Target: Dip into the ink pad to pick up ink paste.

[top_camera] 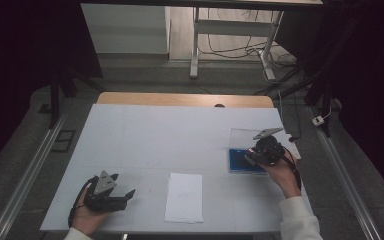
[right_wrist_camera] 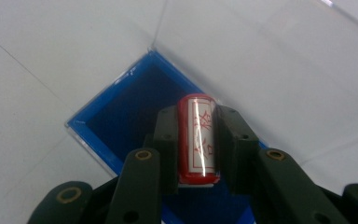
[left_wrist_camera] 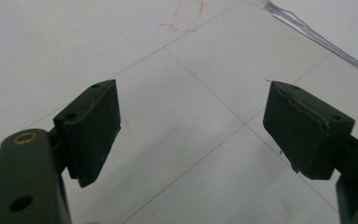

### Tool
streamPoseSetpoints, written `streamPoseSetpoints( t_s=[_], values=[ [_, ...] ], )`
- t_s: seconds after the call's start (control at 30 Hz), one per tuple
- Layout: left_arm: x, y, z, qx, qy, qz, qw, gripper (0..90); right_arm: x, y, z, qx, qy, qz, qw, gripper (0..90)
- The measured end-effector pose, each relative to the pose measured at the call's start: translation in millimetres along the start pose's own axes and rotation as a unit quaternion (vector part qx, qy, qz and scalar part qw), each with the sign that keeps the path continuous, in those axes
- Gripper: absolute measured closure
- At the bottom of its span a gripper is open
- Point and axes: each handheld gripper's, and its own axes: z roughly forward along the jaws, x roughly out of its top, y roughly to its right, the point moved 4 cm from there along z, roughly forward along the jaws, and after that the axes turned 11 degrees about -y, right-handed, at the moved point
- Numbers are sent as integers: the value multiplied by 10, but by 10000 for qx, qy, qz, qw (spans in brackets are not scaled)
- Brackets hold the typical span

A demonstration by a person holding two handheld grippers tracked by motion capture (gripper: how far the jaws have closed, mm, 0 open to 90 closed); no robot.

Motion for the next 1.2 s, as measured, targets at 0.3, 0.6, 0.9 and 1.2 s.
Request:
streamPoseSetpoints(
  t_s=[0.3,0.6,0.9,1.2],
  values=[
    [-9,8,-3,21,-6,-16,10000,190,1,2,5,10,-68,61,10000,707],
    [-9,13,5,17,-22,-11,10000,190,2,11,32,71,-191,204,9996,708],
    [-4,25,14,3,-30,-17,10000,190,4,-15,50,-30,-203,167,9996,709],
    [-2,30,3,-7,-8,-9,10000,190,-2,-27,58,-100,-165,122,9997,709]
  ],
)
